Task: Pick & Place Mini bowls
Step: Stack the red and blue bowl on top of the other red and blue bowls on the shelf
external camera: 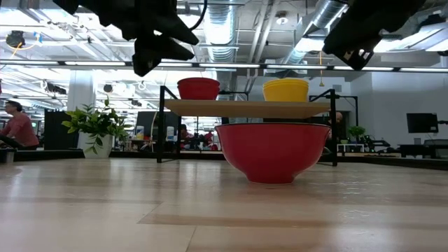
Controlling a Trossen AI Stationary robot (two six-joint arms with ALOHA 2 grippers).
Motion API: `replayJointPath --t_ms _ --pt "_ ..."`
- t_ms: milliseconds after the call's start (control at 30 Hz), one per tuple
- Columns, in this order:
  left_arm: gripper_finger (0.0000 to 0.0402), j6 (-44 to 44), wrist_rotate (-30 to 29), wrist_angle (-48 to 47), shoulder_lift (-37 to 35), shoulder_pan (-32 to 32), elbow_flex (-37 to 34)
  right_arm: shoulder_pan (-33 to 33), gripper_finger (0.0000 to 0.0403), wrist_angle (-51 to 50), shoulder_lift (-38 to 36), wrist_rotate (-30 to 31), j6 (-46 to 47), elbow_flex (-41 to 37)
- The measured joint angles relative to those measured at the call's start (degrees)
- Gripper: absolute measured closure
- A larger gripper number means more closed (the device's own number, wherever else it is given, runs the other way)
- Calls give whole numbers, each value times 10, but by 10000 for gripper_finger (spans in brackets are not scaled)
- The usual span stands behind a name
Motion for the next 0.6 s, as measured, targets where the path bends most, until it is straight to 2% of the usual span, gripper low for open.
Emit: replayJointPath --t_ms 233,400,600 --pt "275 -65 -1 5 0 0 -4 -4 352 -10 0 -3 1 11" --pt "267 -53 1 12 0 -3 -4 -15 342 -45 0 -3 -2 32" --pt "238 -16 8 34 31 -10 -4 -25 335 -60 0 -3 -16 46"
